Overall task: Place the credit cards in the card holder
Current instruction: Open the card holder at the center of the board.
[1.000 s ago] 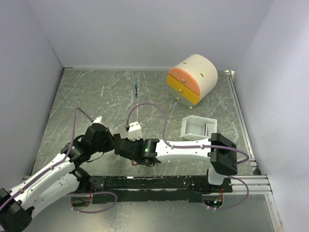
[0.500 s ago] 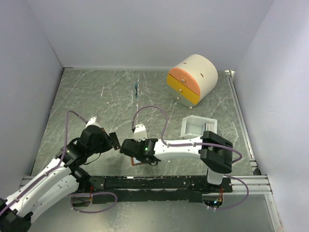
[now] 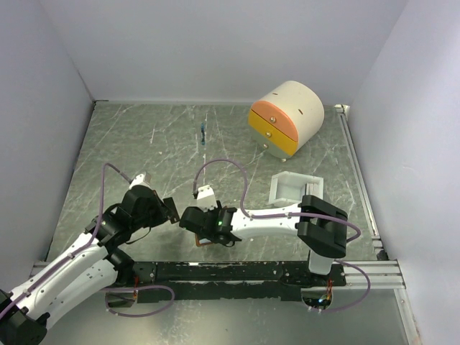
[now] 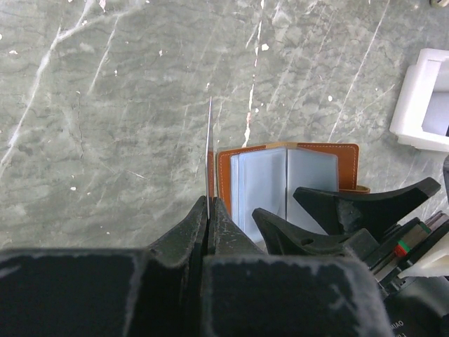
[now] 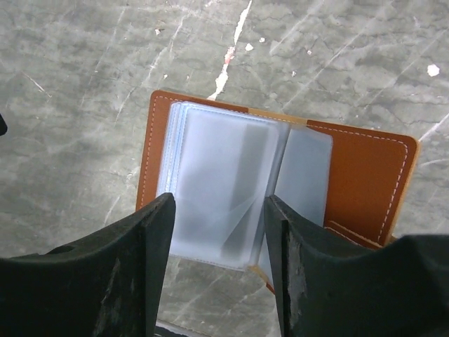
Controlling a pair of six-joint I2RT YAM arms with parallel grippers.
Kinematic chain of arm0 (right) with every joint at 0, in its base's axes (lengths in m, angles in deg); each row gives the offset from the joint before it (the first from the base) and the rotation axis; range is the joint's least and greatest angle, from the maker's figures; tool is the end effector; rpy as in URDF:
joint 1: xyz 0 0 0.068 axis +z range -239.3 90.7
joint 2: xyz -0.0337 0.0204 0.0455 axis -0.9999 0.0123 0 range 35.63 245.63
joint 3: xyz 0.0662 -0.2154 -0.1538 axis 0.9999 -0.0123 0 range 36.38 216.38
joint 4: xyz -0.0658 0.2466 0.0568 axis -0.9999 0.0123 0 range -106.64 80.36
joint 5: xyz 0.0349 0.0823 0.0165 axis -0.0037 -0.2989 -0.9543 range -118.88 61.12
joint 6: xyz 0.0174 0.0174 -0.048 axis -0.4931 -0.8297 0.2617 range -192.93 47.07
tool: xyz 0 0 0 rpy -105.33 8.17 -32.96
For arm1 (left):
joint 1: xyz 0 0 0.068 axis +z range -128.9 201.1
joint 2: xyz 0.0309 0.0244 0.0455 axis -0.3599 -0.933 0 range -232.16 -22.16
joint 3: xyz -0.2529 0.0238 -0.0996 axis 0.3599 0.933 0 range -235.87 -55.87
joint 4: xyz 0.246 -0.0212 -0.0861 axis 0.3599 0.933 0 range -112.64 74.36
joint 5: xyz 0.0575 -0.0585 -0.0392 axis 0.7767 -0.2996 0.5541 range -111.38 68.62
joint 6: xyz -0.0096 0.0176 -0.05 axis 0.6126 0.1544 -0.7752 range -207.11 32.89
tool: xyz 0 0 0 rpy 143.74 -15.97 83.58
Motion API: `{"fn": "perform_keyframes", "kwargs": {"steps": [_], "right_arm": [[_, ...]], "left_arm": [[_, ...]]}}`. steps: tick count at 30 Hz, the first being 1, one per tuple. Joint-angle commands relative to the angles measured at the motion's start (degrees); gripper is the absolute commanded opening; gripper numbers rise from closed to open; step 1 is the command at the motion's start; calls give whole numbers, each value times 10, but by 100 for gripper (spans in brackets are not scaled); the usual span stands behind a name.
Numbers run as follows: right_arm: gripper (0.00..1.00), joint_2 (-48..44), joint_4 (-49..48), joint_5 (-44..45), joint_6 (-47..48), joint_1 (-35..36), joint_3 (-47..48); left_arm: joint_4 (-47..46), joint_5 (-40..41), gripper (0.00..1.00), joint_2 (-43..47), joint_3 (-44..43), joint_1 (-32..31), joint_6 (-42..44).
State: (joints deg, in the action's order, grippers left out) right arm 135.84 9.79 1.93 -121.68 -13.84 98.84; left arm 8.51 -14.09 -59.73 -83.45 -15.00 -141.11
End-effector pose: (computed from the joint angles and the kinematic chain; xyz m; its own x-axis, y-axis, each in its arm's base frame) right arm 0.1037 0.3272 0.1766 -0.7321 -0.2501 -0.6337 -0.3413 0.9396 0.0235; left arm 0.1197 -0.0818 0.2191 -0.7227 -0.4661 -0.5103 -0.1319 0.8178 -0.5602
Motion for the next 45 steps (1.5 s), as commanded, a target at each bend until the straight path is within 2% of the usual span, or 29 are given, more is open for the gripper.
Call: {"fn": "perform_keyframes", "kwargs": {"steps": [1, 4, 6, 23, 29, 37, 45], "right_arm": [[49, -4, -36, -4, 6, -11, -22], [32, -23, -40, 4, -5, -16, -40], [29, -34, -39, 13, -10, -18, -47], [21, -63, -99, -9, -50, -38, -154], [19, -98, -119, -21, -57, -50, -177], [16, -136, -196, -67, -74, -73, -238], [16, -159, -272, -131, -92, -98, -290]], "left_arm": [[-16, -8, 7, -2, 3, 3, 10], [-24, -17, 7, -7, 6, 3, 13], [-35, -30, 7, -14, 10, 4, 16], [-200, -205, 7, -119, 49, 3, 46], [-204, -210, 7, -140, 46, 4, 47], [-246, -245, 7, -177, 54, 3, 42], [-291, -268, 7, -203, 74, 4, 29]]}}
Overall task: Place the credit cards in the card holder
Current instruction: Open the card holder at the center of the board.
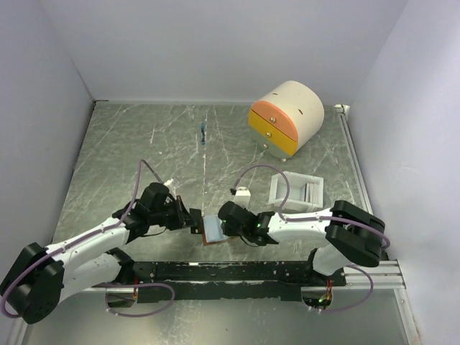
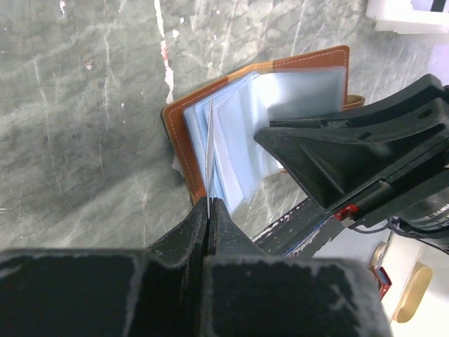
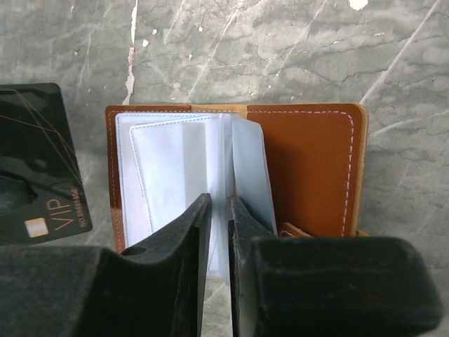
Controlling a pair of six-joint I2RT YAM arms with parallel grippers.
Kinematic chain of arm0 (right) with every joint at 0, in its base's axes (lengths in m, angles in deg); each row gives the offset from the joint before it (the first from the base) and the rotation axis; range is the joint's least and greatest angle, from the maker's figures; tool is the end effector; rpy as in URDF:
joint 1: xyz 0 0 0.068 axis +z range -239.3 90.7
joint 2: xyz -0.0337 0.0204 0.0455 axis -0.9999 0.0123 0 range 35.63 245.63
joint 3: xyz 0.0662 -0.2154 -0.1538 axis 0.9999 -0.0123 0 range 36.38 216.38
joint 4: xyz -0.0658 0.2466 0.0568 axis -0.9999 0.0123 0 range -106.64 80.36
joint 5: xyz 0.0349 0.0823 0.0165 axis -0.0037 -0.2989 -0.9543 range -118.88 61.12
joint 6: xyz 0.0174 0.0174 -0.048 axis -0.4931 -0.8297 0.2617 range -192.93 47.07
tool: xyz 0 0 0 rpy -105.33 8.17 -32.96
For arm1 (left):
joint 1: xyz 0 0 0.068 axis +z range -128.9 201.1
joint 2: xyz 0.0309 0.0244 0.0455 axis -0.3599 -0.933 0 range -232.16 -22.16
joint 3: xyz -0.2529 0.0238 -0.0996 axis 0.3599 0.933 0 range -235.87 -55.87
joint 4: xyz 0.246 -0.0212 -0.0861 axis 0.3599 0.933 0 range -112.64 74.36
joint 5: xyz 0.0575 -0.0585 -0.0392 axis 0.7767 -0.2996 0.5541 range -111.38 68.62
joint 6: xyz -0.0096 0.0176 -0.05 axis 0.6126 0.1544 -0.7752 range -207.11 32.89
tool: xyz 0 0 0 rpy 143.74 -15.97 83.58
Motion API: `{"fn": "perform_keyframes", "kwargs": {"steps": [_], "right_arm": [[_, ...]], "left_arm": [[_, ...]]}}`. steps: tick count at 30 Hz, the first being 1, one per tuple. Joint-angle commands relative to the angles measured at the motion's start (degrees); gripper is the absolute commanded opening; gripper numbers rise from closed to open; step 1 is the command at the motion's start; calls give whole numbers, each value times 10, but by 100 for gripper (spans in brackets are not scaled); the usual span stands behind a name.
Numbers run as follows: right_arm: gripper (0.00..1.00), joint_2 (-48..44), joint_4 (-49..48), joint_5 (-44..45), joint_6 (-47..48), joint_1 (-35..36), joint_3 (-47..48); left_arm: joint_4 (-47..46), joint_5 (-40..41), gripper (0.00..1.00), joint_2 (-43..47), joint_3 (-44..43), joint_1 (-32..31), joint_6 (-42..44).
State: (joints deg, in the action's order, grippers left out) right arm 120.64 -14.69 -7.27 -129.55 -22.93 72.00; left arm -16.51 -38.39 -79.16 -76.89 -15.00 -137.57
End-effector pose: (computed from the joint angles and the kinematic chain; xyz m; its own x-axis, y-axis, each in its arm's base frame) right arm 0.1198 0.2411 0.1459 -0.8066 0.0935 -0.5837 -0.1565 0.9184 0.3635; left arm 0.1473 -0.1204 0.1671 -0.9146 -0.2458 -0.3211 0.0525 0.7152 -0.6970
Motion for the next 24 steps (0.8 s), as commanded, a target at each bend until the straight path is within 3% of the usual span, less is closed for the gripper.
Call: {"fn": "perform_keyframes", "kwargs": {"steps": [1, 8, 12, 20, 24], "right_arm": [[18, -9, -25, -39, -12, -8, -21], [44, 4, 80, 10, 28, 9, 55], [53, 31, 143, 53, 36, 32, 109], [63, 115, 255, 121, 53, 61, 201], [64, 127, 256, 127, 58, 63, 204]], "left_arm": [[-37, -19, 7, -11, 8, 4, -5], [58, 74, 7, 30, -24, 4, 5], [104, 111, 7, 37, -44, 7, 9], [194, 202, 7, 128, -80, 16, 7], [224, 235, 7, 174, -91, 16, 8]]}}
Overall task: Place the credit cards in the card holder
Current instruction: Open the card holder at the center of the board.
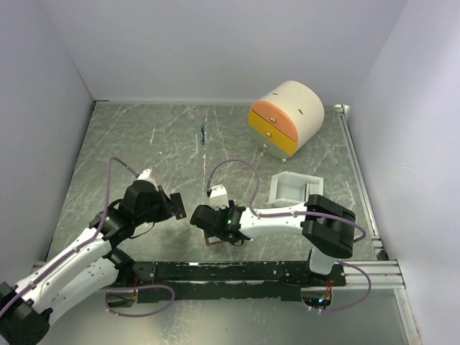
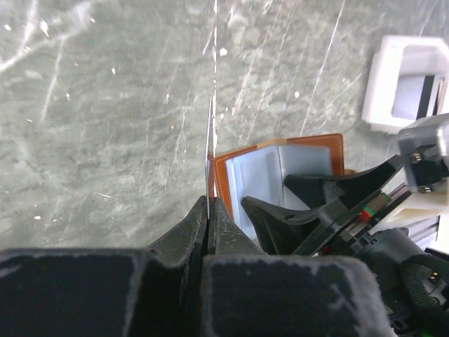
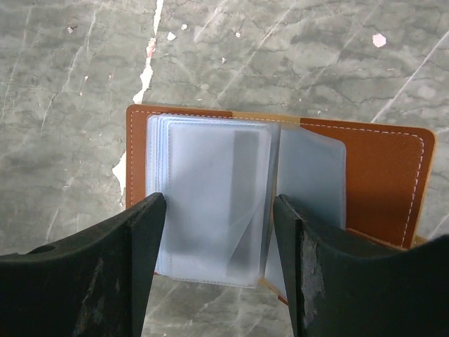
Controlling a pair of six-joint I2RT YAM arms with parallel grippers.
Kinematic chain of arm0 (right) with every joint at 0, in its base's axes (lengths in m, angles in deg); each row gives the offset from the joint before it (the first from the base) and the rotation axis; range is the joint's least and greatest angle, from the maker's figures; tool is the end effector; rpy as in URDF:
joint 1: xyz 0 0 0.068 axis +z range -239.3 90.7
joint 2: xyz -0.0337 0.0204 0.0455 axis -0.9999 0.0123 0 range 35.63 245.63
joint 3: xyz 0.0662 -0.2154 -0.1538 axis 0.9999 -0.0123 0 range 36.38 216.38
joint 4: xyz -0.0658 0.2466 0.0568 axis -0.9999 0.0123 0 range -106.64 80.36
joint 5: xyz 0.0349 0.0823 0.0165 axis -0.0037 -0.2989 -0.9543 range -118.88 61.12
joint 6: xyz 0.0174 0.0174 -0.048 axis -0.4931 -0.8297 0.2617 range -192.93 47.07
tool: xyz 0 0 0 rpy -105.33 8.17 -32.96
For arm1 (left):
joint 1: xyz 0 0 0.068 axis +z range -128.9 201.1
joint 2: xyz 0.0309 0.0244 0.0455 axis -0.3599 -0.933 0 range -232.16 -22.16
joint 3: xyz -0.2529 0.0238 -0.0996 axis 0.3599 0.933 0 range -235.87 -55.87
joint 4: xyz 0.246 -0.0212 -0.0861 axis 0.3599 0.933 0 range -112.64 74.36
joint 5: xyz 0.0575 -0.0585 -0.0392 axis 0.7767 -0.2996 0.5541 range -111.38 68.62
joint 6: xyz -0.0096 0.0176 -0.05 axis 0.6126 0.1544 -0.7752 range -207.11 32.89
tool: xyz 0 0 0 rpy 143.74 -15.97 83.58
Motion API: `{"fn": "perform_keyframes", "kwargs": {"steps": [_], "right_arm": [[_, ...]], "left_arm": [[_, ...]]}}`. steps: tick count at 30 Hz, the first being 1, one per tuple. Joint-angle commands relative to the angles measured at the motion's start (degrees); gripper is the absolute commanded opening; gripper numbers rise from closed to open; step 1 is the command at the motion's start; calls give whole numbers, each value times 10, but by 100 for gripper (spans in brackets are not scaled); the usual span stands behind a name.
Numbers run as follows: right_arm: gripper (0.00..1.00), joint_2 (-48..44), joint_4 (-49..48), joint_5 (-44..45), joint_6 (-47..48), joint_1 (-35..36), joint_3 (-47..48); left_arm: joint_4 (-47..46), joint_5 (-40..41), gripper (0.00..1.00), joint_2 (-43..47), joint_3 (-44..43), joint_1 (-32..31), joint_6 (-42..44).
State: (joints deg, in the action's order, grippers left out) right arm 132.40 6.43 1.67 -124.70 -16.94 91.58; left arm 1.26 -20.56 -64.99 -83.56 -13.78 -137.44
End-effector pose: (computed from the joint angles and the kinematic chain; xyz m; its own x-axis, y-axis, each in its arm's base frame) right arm 0.1139 0.2985 0.1634 -0.7624 -0.1649 -0.6257 -0.2519 0.9663 0.0523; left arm 0.1346 -0.0933 0.2179 -0.7629 -0.4063 -0.5029 -0.0385 0.8050 -0.5921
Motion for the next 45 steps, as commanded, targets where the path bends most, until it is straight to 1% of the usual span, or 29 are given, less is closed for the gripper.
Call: {"fn": "perform_keyframes", "kwargs": {"steps": [1, 7, 10, 14, 20, 28, 35, 41, 45], "right_arm": [[64, 11, 38, 33, 14, 2, 6], [65, 21, 6, 5, 21, 3, -4], [68, 11, -4, -3, 17, 3, -7], [72, -1, 1, -1, 18, 4, -3], [72, 21, 16, 2, 16, 4, 6], [65, 38, 13, -4, 16, 5, 5], [56, 12, -14, -13, 3, 4, -21], [49, -53, -136, -76, -13, -17, -107], [48, -77, -195, -114, -18, -32, -142]], "left_arm": [[50, 60, 7, 37, -26, 4, 7], [45, 49, 7, 26, -23, 4, 5], [41, 48, 7, 24, -18, 5, 4], [40, 51, 7, 29, -16, 4, 2], [43, 51, 7, 26, -21, 4, 5], [39, 44, 7, 30, -12, 4, 4], [25, 27, 7, 20, -9, 4, 7], [-18, -38, 7, -8, 5, 4, 24], [-52, -89, 7, -36, 13, 5, 30]]}}
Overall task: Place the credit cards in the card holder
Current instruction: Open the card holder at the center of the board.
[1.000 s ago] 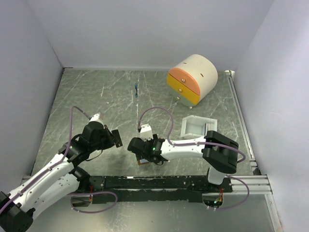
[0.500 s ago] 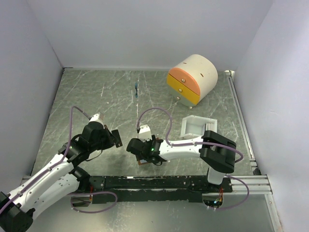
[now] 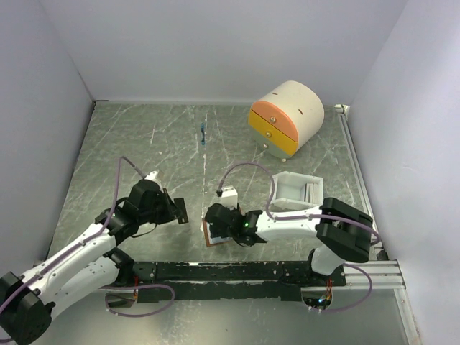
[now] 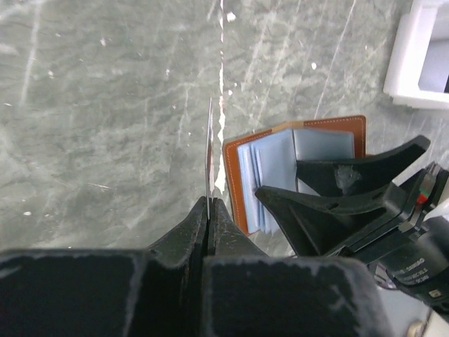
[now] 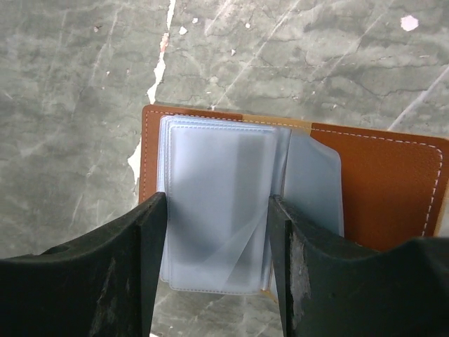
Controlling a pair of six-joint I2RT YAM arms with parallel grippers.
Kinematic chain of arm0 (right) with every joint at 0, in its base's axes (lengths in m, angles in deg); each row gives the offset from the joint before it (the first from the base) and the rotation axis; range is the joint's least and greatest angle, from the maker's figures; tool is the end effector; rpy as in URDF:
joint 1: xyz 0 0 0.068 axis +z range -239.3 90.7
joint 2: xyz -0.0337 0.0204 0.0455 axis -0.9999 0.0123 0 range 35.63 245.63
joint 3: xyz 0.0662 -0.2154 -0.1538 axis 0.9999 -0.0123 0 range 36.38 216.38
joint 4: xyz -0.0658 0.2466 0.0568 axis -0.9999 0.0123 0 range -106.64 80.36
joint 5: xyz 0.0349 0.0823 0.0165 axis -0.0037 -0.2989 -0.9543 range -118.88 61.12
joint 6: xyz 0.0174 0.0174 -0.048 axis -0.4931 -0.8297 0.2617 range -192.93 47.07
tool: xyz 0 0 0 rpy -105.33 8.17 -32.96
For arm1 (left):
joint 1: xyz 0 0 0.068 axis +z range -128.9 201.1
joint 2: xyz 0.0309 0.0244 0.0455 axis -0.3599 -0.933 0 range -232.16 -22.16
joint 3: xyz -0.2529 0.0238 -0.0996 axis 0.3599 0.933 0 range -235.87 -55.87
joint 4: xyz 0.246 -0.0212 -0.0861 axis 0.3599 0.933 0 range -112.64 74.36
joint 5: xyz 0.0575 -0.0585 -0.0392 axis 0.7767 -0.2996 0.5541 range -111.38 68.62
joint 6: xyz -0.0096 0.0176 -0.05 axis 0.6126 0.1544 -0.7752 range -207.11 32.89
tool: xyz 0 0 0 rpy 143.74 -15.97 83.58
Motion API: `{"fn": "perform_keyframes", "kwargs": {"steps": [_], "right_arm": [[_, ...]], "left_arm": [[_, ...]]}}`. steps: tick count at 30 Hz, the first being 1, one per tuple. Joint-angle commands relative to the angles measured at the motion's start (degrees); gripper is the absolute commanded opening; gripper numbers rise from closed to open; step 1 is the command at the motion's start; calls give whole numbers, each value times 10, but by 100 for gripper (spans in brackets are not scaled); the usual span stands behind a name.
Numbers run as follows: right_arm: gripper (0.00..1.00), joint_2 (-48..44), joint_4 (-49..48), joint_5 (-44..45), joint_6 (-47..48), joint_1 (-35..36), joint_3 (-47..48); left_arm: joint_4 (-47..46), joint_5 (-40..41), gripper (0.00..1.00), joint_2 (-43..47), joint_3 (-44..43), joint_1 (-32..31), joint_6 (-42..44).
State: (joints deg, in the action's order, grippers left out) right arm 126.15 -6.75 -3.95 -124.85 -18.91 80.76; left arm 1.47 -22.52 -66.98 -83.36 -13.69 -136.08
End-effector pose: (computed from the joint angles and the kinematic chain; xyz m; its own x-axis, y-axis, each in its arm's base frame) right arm 0.1130 0.2726 0.1542 -0.7820 -0.0677 -0.6197 -0.2590 0.9395 0.2243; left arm 0.1365 -0.0958 0.2113 -0.7963 -0.3651 -0.4823 -0.0275 0.8183 -0.5741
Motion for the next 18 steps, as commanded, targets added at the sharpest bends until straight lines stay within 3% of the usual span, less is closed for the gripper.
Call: {"fn": "perform_keyframes", "kwargs": {"steps": [1, 6, 18], "right_arm": [[48, -18, -79, -69, -19, -18, -42], [48, -45, -145, -110, -37, -34, -85], [48, -84, -258, -177, -65, -72, -165]], "left_arm": [[-66, -81, 7, -20, 15, 3, 16], [-122, -135, 7, -43, 37, 3, 12], [-177, -162, 7, -95, 55, 3, 10]]}}
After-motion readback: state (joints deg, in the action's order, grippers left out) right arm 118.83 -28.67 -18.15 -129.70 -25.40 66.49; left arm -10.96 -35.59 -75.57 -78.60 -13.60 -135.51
